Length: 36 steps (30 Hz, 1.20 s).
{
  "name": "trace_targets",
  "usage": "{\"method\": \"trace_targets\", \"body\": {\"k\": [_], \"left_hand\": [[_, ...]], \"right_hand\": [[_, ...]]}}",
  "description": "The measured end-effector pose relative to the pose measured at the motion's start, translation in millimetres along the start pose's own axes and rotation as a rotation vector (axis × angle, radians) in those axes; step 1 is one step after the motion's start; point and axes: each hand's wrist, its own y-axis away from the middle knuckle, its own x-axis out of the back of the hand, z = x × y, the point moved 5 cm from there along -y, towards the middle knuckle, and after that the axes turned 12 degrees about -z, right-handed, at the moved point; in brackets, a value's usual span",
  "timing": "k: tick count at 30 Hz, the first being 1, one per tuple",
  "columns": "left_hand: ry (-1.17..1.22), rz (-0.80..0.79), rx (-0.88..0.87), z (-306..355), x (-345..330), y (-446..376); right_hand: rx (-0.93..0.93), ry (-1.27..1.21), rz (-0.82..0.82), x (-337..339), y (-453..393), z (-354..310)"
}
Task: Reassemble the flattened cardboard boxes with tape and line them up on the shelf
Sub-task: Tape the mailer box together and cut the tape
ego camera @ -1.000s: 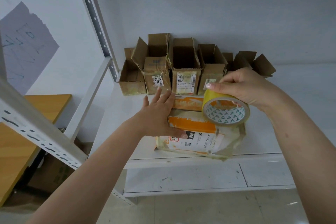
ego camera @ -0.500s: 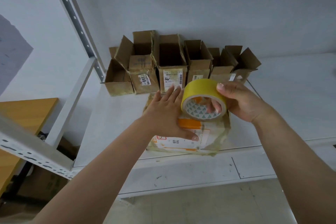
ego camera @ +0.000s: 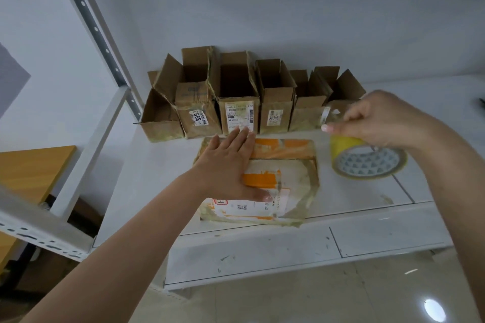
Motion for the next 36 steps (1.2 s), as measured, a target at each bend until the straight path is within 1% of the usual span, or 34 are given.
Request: {"method": "trace_targets", "body": {"k": [2,4,9,12,16,18,23,25,27,29,30,34,36], "left_hand": [[-0.002,0.001,0.005,-0.6,-1.2,-0.5],[0.004,-0.006,0.006,-0.3,-2.2,-0.4],[-0.003,-0.006,0.004,-0.3,-2.6,0.0],[-0.01,-0.015,0.006,0.2,-2.9,0.5],[-0.012,-0.033,0.011,0.4,-2.1,0.4],[-0.012,-0.034,0.009,1.3,-1.2,0.8],[-0.011,-0.04,0.035,6.2,7.3,6.0],[-0.067,0.023,0.027,15.6,12.8,9.6],[-0.14,0.098,-0.055,35.4,14.2,10.4],[-0.137,0.111,-0.14,54.8,9.0,7.1],[-0.127,0.116,-0.151,59.1,6.0,4.2],[-0.108,0.14,-0.111,56.2,6.2,-7.8],[-0.154,0.141,-0.073,54.0,7.1,-10.6]], "right_hand": [[-0.053,-0.004,-0.057,-9.6,0.6,16.3],[-0.058,-0.074,-0.092,-19.4,0.3,26.0],[-0.074,-0.205,-0.103,-37.1,-2.9,49.9],[-0.09,-0.295,-0.136,-57.1,-5.6,65.8],[-0.08,-0.51,-0.119,-81.3,-6.7,78.3],[-0.069,-0.567,-0.105,-86.2,-6.4,80.2],[-0.054,-0.593,-0.077,-85.8,-2.1,78.9],[-0.05,-0.588,-0.062,-86.0,-0.5,77.4],[-0.05,-0.585,-0.038,-86.9,0.1,75.4],[-0.046,-0.598,0.007,-87.5,-1.4,74.4],[-0.049,-0.598,0.034,-87.6,-2.8,73.8],[-0.112,-0.535,0.143,-84.9,-9.1,75.1],[-0.14,-0.515,0.168,-83.7,-11.4,74.6]]}}
